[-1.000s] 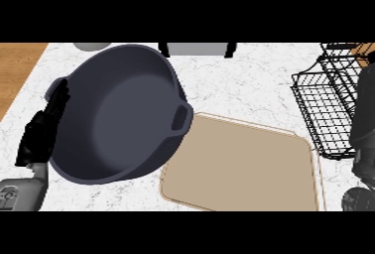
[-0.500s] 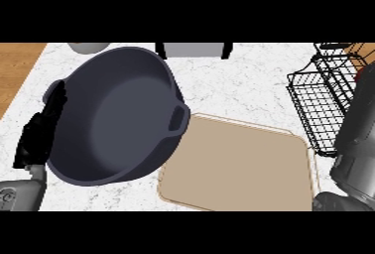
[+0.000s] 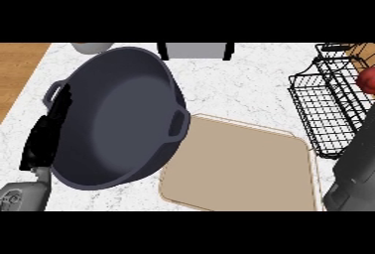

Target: Pick the bell pepper from the tray and place it in the tiered basket

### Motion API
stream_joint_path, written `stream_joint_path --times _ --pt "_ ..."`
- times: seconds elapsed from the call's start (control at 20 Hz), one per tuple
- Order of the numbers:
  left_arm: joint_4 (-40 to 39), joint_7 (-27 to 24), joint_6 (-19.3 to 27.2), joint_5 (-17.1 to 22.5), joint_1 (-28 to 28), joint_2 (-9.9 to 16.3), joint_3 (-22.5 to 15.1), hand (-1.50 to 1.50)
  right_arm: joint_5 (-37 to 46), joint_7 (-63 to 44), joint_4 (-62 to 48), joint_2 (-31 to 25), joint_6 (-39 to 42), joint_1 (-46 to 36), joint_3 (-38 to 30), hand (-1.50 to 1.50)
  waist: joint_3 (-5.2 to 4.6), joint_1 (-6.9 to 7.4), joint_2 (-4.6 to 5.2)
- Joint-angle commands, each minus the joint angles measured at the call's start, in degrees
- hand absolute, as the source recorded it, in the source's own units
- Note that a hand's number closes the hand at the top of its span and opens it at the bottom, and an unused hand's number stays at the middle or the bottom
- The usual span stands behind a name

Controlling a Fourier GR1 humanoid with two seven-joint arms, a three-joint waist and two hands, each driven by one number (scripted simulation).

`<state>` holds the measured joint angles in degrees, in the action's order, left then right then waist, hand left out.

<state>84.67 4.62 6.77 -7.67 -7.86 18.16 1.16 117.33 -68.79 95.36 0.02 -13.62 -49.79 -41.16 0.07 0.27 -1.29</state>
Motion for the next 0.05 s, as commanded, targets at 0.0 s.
stream_joint_path --times 0.0 --pt "-0.7 1.3 -0.2 -0.1 -1.1 -1.1 -1.0 0.0 -2.7 -11.2 9.1 0.0 4.3 5.8 8.1 -1.5 -0.14 0.44 0.27"
